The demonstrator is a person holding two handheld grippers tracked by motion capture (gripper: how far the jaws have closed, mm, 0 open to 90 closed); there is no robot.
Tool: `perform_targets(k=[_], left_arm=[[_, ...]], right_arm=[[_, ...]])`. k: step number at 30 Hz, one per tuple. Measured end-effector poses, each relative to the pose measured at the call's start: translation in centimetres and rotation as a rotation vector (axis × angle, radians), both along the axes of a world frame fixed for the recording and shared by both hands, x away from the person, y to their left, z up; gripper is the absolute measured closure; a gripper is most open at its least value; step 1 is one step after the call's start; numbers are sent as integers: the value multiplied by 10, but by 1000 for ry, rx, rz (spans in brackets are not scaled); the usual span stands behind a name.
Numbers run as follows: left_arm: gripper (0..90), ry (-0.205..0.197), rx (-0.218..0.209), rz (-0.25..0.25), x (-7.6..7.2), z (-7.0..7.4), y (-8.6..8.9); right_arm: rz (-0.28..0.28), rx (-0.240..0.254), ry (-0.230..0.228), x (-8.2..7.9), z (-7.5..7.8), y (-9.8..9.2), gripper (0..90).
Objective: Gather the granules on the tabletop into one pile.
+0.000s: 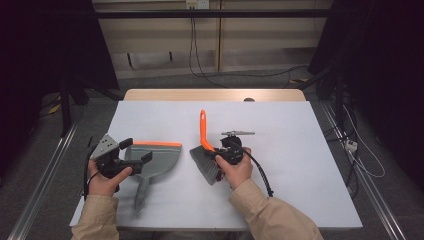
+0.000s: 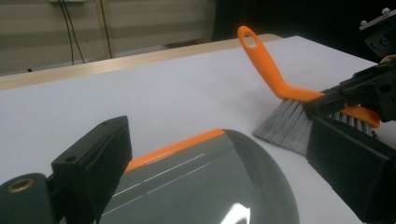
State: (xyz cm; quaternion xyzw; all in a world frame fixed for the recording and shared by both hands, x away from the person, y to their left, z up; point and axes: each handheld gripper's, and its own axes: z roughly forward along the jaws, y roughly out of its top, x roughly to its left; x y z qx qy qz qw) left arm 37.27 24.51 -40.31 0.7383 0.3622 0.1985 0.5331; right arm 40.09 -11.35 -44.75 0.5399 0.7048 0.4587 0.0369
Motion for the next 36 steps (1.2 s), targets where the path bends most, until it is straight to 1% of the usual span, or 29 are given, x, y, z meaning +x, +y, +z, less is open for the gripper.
perform_targets(k=[7,13,25,28,32,36], left_arm=[[69,-1,5,0,0,0,-1],[70,0,13,-5,0,0,-2],[71,-1,17,-8,0,0,-4],[71,-2,18,-8,0,0,-4],[71,0,17,-9,1,-1,-5],[71,-1,28,-13,1,-1,-5]], right_arm=[[-25,-10,-8,-4,1,-15,692],[-50,0,-6,-9,0,-27,691],[-70,8,-6,-15,1,-37,692],[-68,-7,-15,-16,3,-39,692],[-71,-4,-9,-16,3,-44,692],[-81,1,-6,-17,3,-48,692]])
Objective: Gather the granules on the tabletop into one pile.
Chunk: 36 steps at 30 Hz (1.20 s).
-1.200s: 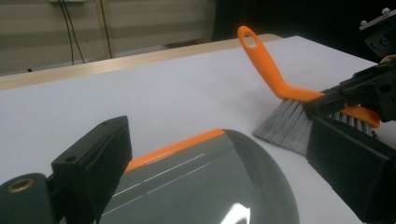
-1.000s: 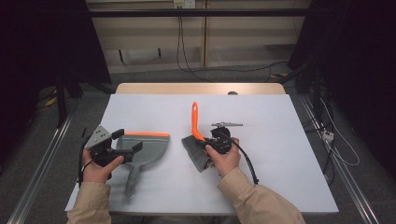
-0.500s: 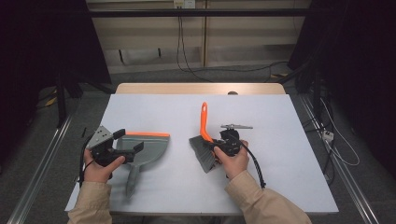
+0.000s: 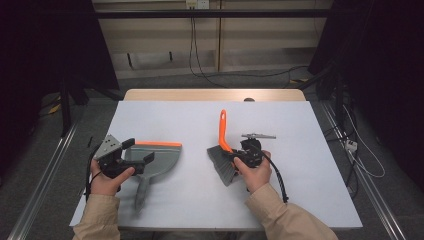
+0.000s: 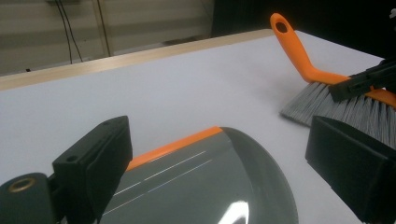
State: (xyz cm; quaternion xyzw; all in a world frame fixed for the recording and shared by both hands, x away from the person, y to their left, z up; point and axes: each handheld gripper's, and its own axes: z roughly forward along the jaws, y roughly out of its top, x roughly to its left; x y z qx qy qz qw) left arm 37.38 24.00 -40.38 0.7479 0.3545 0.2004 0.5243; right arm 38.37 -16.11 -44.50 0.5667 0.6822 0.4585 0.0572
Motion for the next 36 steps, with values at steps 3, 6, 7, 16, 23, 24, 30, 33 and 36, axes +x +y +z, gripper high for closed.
perform_targets(k=[3,6,7,16,23,24,30,33,36], left_arm=[[72,3,0,-2,0,0,-1],[73,2,1,-5,0,-1,-2],[73,2,0,-6,1,-1,-2],[73,6,-3,-5,1,-1,-1],[73,4,-3,-6,1,-1,-1],[73,3,-2,-5,1,-1,-1],[73,8,-3,-3,1,-1,-1],[73,10,-3,-1,1,-1,-1],[73,10,4,-6,2,-2,-1]], right_arm=[[-3,13,1,0,0,-1,694],[-4,49,2,1,1,0,698],[-1,58,3,1,1,1,698],[48,168,-22,4,20,11,701],[120,125,-126,17,46,3,700],[132,112,-157,19,47,0,701],[237,-75,-298,32,44,-11,701],[300,-163,-330,38,36,-15,702],[355,-210,-370,43,31,-14,702]])
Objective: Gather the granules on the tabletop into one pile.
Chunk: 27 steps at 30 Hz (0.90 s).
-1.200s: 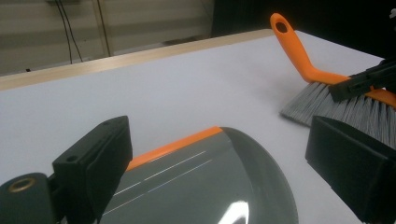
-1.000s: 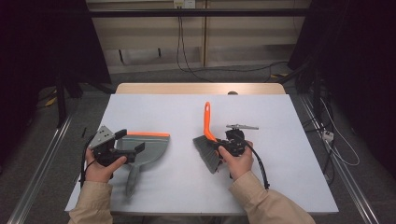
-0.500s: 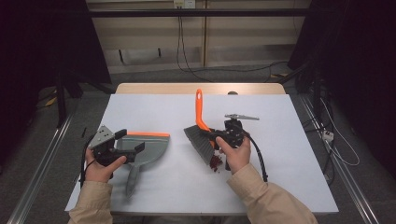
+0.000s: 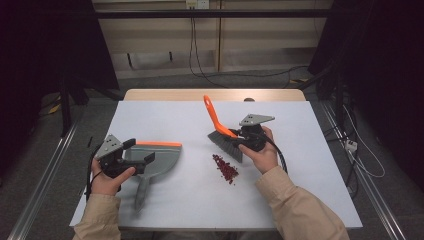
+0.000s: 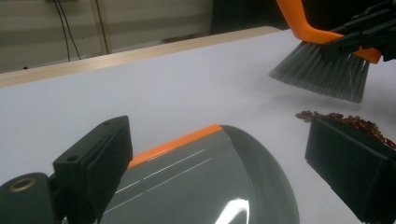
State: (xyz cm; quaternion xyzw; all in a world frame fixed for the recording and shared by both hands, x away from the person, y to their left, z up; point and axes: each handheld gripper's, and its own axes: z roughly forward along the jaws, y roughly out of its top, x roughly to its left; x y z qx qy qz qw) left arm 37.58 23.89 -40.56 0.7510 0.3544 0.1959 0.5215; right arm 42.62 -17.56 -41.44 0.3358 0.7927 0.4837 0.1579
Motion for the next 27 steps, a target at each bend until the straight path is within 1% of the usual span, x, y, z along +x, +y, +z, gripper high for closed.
perform_targets(k=[1,2,3,4,5,7,8,9,11,12,14,15,17,19,21,22,24,25,27], left_arm=[[73,0,0,0,0,0,0],[73,1,0,-1,0,0,0],[73,2,1,0,0,0,0],[73,2,0,0,0,0,0],[73,3,-3,2,0,0,1],[73,4,-4,6,0,0,2],[73,6,-7,8,0,-1,2],[73,6,-7,8,0,-1,2],[73,3,-4,8,1,-1,3],[73,5,-8,9,1,-1,3],[73,6,-10,10,1,-1,3],[73,6,-10,10,1,-1,3],[73,7,-14,17,1,0,4],[73,5,-13,18,0,0,5],[73,5,-13,18,0,0,5],[73,4,-14,19,0,0,5],[73,4,-12,16,0,0,5],[73,3,-12,15,0,0,5],[73,2,-10,12,0,0,5]], right_arm=[[21,-21,-27,1,-1,1,702],[30,-53,-46,2,-2,2,702],[39,-79,-49,4,-2,4,702],[59,-98,-58,5,-3,5,702],[74,-115,-77,6,-5,6,702],[115,-176,-107,8,-6,8,702],[136,-201,-132,9,-8,8,702],[160,-215,-140,9,-10,8,702],[199,-223,-125,7,-13,10,704],[222,-236,-131,5,-13,13,706],[265,-247,-124,0,-12,18,710],[283,-266,-130,-3,-11,21,710],[309,-281,-129,-7,-10,26,711],[326,-295,-131,-11,-10,28,710],[341,-289,-129,-14,-10,28,710],[346,-296,-134,-16,-10,28,710],[356,-287,-130,-20,-10,28,710],[358,-291,-137,-21,-10,28,710],[360,-279,-135,-25,-11,27,710]])
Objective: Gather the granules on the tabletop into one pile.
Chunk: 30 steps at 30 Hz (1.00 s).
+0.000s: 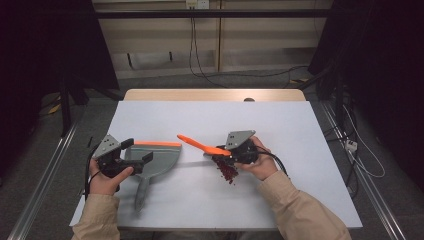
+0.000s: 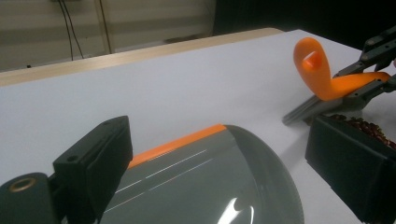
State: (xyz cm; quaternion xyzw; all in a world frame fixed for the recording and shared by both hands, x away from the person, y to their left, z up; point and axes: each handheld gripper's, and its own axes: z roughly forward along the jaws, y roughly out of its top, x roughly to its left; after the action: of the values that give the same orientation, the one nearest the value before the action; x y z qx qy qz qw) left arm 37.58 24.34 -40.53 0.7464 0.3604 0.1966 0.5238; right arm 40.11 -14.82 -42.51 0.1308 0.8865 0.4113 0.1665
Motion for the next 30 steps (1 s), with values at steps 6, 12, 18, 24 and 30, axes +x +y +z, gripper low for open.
perform_targets(k=[6,12,18,24,30], left_arm=[[73,0,-1,-1,-1,1,-1],[73,-4,-7,-1,-2,1,-1],[73,-4,-4,-5,-2,1,-2],[73,-6,-1,-7,-3,2,-2],[73,1,2,-11,-4,2,-3]], right_arm=[[-17,26,-3,-6,-1,-1,710],[-23,46,10,-6,-1,-2,711],[2,42,13,-10,0,0,711],[2,43,3,-11,1,0,711],[-22,87,-5,-9,4,-5,711]])
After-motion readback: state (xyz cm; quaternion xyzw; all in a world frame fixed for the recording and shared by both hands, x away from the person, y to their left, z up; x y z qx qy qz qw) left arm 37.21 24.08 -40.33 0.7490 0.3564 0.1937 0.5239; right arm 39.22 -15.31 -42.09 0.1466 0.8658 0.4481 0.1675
